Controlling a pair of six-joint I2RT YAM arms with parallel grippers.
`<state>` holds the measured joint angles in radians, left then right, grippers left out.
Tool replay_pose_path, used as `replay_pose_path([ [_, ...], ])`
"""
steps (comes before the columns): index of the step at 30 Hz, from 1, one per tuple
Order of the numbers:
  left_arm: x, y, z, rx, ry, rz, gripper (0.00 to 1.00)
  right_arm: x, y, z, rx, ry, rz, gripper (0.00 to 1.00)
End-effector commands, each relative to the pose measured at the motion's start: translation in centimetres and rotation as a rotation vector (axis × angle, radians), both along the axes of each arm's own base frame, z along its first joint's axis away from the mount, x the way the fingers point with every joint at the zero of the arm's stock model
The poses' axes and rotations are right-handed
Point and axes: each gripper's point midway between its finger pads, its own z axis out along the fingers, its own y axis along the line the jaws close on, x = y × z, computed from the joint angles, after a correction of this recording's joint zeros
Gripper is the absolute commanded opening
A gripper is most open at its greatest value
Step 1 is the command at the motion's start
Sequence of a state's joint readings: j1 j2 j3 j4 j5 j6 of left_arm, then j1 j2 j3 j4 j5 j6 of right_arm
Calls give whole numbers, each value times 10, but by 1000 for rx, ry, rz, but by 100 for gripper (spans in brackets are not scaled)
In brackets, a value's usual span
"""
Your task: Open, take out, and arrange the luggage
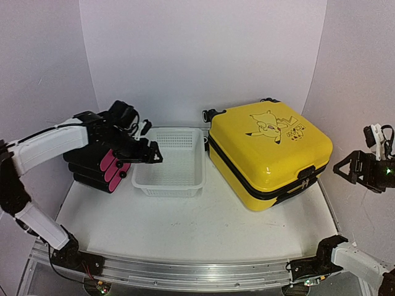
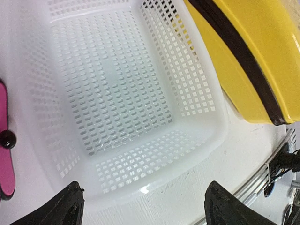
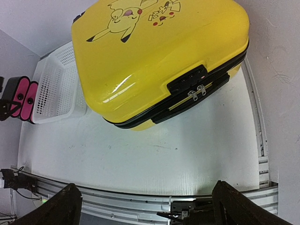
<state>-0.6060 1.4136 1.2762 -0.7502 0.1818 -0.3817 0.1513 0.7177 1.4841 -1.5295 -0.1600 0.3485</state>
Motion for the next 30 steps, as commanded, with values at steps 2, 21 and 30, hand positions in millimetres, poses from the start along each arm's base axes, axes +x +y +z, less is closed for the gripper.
replay_pose_path([
  [2, 32, -56, -26, 37, 30, -118, 87, 1, 11, 10, 59, -34, 34, 98],
  [21, -91, 27, -140, 353, 391, -143, 70, 9, 18, -9, 53, 36, 84, 98],
  [30, -137, 71, -143, 364, 532, 91, 71, 17, 29, -14, 102, 56, 115, 98],
])
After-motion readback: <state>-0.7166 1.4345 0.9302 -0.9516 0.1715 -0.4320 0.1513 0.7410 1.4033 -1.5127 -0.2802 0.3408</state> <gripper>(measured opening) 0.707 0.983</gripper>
